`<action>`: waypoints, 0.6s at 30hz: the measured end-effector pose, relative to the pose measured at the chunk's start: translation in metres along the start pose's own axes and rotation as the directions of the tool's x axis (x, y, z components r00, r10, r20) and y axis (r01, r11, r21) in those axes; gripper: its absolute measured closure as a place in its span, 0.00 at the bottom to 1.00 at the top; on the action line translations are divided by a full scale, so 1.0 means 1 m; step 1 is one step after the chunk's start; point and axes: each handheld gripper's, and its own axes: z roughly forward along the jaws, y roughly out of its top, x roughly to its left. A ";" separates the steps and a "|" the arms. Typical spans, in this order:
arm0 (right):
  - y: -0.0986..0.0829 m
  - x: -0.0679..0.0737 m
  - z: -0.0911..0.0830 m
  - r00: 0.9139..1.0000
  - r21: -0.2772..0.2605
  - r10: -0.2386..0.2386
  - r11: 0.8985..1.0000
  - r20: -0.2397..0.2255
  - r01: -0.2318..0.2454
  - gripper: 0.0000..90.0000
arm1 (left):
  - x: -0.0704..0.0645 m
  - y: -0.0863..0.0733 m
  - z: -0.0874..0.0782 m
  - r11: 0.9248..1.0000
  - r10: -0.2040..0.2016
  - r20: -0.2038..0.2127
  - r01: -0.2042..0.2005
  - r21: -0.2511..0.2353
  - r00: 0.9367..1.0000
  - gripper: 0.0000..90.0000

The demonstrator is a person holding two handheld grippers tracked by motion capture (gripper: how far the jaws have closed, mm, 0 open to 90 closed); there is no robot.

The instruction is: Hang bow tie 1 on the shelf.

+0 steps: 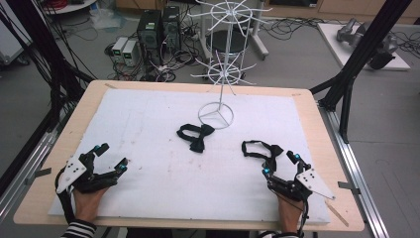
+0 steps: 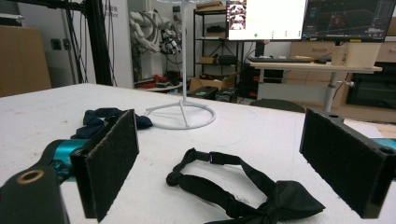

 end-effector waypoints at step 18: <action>0.000 0.000 0.000 1.000 -0.001 0.002 1.000 -0.001 -0.002 0.12 | 0.004 0.006 0.004 0.999 -0.007 0.014 0.007 0.049 1.000 0.16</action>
